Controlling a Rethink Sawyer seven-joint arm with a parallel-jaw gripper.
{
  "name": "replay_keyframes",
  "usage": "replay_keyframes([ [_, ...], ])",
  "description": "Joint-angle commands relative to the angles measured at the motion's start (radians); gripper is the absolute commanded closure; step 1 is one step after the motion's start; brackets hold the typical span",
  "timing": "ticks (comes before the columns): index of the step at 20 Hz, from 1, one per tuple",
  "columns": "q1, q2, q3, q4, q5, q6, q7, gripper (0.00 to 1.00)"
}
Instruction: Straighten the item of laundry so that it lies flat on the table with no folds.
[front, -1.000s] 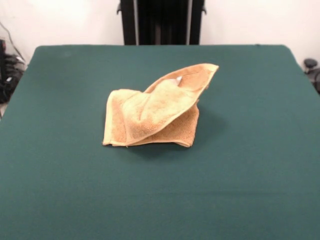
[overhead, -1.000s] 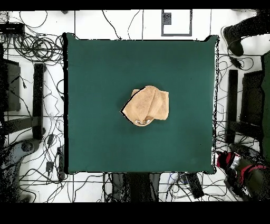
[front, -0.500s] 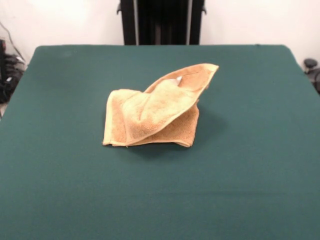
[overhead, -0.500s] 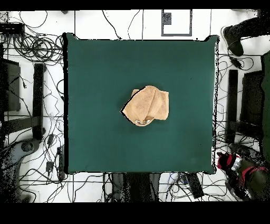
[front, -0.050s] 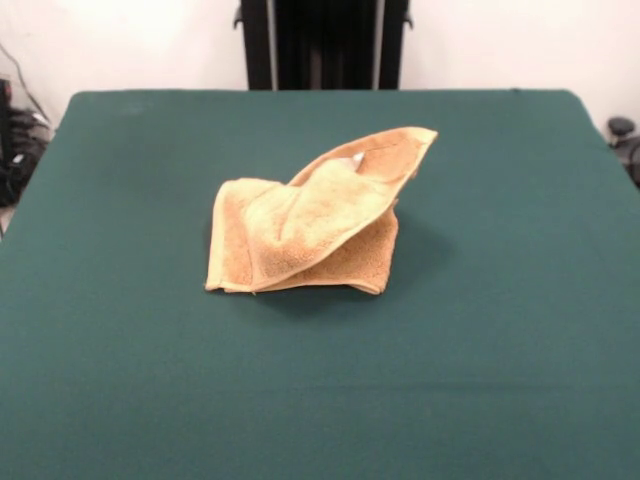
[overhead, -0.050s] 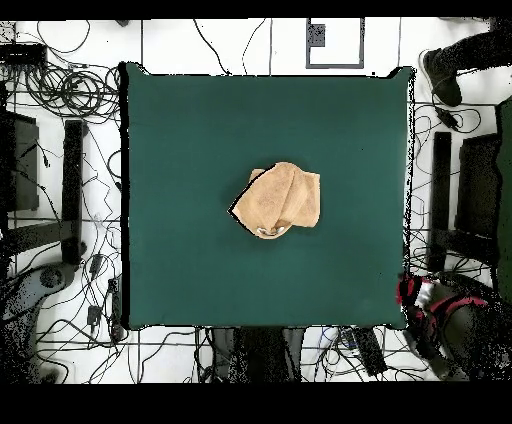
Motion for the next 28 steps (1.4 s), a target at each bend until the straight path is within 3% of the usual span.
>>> replay_keyframes([
  [1, 0.147, 0.010, -0.010, 0.145, 0.039, -0.005, 0.195, 0.00],
  [10, 0.238, 0.095, -0.101, 0.170, 0.007, -0.168, 0.275, 0.00],
  [14, 0.283, 0.218, -0.152, 0.162, -0.024, -0.323, 0.319, 0.00],
  [18, 0.326, 0.321, -0.197, 0.166, 0.002, -0.474, 0.341, 0.00],
  [28, 0.447, 0.507, -0.279, 0.137, 0.095, -0.693, 0.353, 0.00],
])
